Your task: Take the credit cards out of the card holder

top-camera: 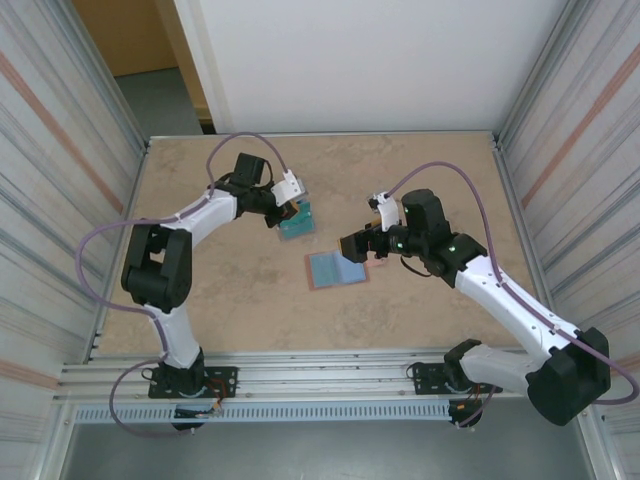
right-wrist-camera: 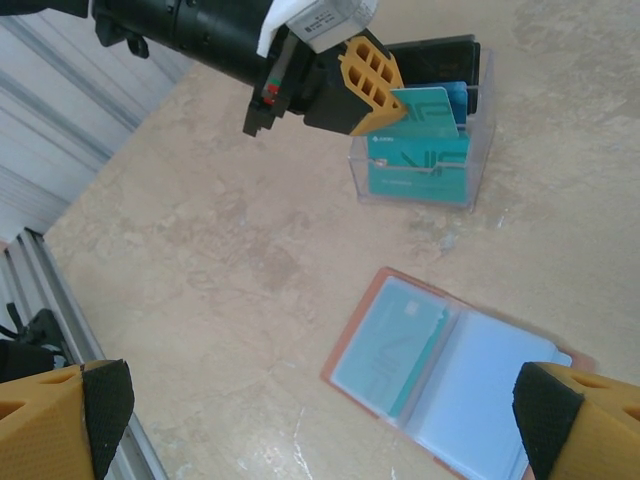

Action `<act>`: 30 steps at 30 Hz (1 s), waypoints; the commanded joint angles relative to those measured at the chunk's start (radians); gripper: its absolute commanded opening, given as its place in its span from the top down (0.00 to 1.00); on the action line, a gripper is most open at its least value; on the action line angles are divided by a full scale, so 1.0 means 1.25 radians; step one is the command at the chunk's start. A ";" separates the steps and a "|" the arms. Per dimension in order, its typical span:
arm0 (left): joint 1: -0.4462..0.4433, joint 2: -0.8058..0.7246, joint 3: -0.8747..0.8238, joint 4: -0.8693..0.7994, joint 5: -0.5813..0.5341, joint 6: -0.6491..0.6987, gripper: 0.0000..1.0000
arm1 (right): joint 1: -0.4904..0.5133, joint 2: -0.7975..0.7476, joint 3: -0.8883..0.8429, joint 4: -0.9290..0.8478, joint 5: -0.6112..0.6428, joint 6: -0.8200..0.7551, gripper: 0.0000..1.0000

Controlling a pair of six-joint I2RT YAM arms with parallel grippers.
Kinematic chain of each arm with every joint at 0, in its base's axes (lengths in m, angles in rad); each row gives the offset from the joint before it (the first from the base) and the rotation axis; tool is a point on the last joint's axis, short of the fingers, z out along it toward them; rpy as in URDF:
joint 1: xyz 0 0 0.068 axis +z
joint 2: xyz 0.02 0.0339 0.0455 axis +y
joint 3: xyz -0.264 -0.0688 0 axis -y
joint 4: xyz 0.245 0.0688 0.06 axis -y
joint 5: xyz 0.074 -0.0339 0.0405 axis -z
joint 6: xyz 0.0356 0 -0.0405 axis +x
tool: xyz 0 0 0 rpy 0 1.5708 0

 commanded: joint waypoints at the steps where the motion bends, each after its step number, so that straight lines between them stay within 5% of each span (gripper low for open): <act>1: 0.008 0.018 0.022 -0.020 -0.006 0.017 1.00 | 0.000 -0.014 -0.002 0.013 0.008 0.019 0.01; 25: 0.006 0.064 0.028 -0.021 -0.010 0.007 1.00 | 0.000 -0.018 0.000 0.010 0.006 0.018 0.01; 30: -0.003 0.067 0.030 -0.027 -0.021 0.003 0.82 | 0.002 -0.014 0.002 0.012 0.003 0.018 0.01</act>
